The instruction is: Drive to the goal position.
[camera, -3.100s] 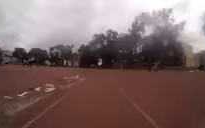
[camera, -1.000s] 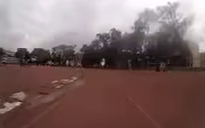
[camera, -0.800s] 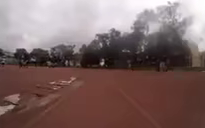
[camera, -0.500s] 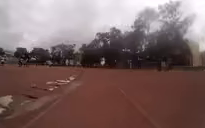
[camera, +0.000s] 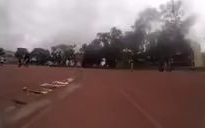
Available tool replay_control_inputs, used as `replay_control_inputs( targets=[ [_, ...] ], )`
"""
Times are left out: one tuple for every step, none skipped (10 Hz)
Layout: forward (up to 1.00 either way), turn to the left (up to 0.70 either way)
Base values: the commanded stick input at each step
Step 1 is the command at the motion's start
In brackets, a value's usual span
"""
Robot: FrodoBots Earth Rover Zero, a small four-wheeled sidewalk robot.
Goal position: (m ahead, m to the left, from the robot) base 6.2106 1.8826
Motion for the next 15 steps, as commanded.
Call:
replay_control_inputs(
  targets=[
    [0.7, -0.26],
    [0.7, -0.34],
    [0.7, -0.33],
    [0.7, -0.02],
    [0.7, 0.0],
    [0.7, 0.0],
    [0.7, 0.0],
    [0.7, 0.02],
    [0.7, 0.1],
    [0.7, 0.06],
    [0.7, 0.04],
    [0.7, 0.1],
    [0.7, 0.05],
    [0.7, 0.03],
    [0.7, -0.1]
  ],
)
